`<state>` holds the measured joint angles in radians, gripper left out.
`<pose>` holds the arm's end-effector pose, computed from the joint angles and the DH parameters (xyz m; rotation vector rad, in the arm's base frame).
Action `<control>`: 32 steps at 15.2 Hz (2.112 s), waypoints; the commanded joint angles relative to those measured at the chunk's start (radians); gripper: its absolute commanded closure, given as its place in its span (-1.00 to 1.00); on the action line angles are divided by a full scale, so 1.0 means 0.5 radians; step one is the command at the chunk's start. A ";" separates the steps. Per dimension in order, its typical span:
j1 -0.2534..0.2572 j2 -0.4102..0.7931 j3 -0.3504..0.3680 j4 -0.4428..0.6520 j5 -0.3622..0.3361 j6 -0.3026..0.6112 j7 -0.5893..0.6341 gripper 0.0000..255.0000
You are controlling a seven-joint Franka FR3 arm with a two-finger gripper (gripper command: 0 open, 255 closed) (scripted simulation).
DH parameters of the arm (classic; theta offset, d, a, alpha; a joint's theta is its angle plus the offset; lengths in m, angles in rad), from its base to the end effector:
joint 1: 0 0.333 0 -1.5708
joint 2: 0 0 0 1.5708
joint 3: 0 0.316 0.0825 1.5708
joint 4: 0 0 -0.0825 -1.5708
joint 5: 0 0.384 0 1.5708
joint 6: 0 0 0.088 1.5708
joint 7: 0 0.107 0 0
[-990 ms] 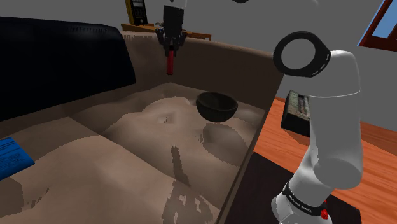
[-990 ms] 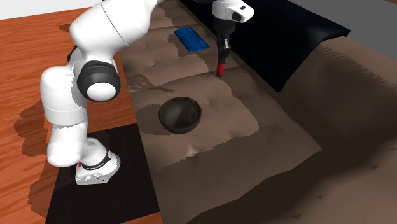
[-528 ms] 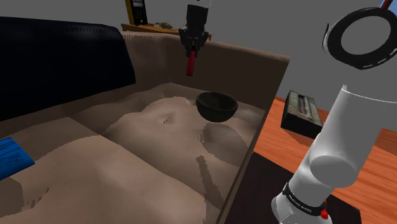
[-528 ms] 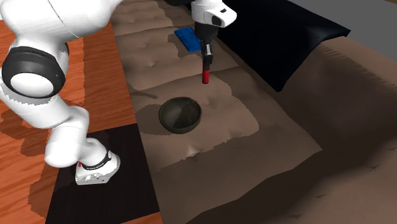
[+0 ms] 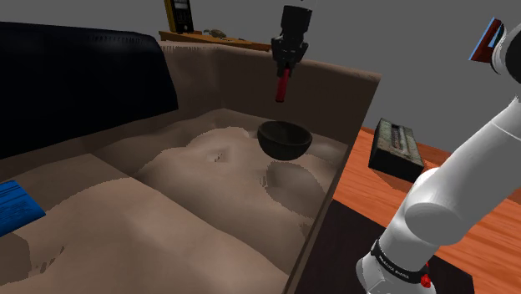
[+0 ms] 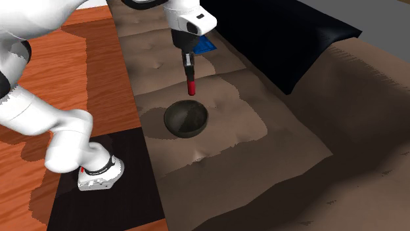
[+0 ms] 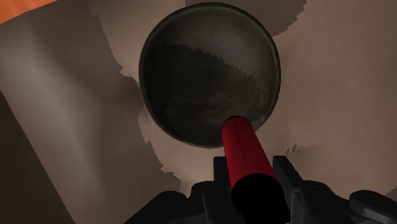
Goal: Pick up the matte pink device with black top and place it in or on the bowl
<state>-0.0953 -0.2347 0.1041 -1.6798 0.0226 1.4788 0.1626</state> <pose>0.4693 0.0139 0.6848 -3.1309 0.2412 -0.0510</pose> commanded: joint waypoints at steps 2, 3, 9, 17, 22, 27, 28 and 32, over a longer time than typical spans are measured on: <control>-0.027 -0.203 -0.060 -0.175 0.005 -0.029 -0.089 1.00; -0.025 -0.214 -0.061 -0.214 0.006 -0.001 -0.090 1.00; -0.023 -0.272 -0.061 -0.435 0.009 0.163 -0.093 1.00; -0.021 -0.324 -0.059 -0.701 0.014 0.377 -0.096 1.00; -0.020 -0.340 -0.057 -0.831 0.016 0.490 -0.098 1.00; -0.020 -0.340 -0.057 -0.831 0.016 0.490 -0.098 1.00; -0.020 -0.340 -0.057 -0.831 0.016 0.490 -0.098 1.00; -0.020 -0.340 -0.057 -0.831 0.016 0.490 -0.098 -1.00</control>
<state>-0.1051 -0.4047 0.0754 -2.0951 0.0306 1.7237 0.1138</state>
